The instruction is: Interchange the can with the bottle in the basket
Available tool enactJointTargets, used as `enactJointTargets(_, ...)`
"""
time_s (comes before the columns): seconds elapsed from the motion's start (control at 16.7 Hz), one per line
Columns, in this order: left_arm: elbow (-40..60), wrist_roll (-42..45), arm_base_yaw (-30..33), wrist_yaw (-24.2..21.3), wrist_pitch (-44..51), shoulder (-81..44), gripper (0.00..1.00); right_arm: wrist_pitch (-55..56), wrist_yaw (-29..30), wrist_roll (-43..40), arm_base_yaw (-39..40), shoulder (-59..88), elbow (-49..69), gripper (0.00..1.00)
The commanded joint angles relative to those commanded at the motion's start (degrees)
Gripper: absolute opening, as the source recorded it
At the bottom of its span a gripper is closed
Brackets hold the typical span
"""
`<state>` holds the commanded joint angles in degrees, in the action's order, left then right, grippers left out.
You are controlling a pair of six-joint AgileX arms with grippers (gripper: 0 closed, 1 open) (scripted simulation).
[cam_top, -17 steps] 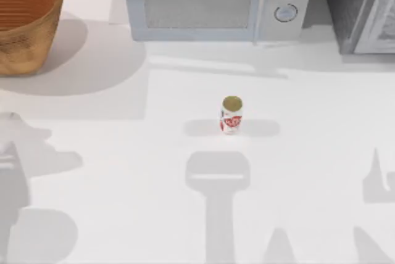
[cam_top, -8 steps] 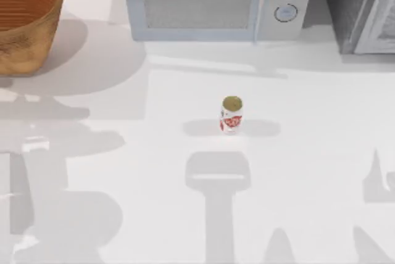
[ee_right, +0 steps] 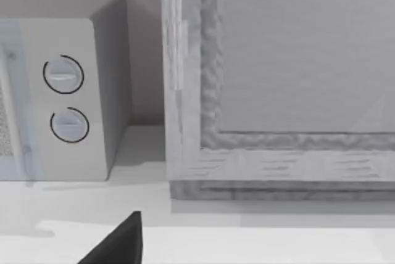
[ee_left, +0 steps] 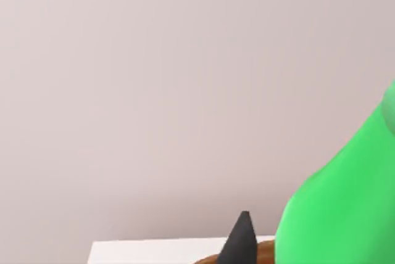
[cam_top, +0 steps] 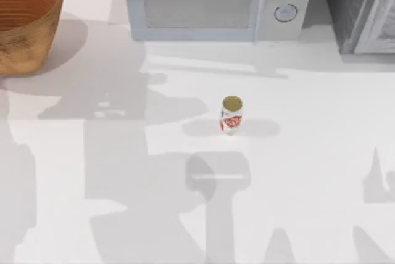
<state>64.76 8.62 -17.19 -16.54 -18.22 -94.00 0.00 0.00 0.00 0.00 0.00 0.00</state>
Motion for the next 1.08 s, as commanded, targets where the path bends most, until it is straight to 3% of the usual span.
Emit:
enactJointTargets(0.3,7.3,-4.7,5.3,3.3,7.8,-0.3,0.0,0.0,0.0,0.0,0.0,0.0,0.0,1.0)
enactJointTargets(0.66,7.5,-4.8,5.1,3.5,7.1,-1.3,0.0,0.0,0.0,0.0,0.0,0.0,0.0,1.0)
enactJointTargets(1.08,12.1,-5.1,6.9,4.6,0.4,-12.4,0.0,0.0,0.0,0.0,0.0,0.0,0.0,1.0)
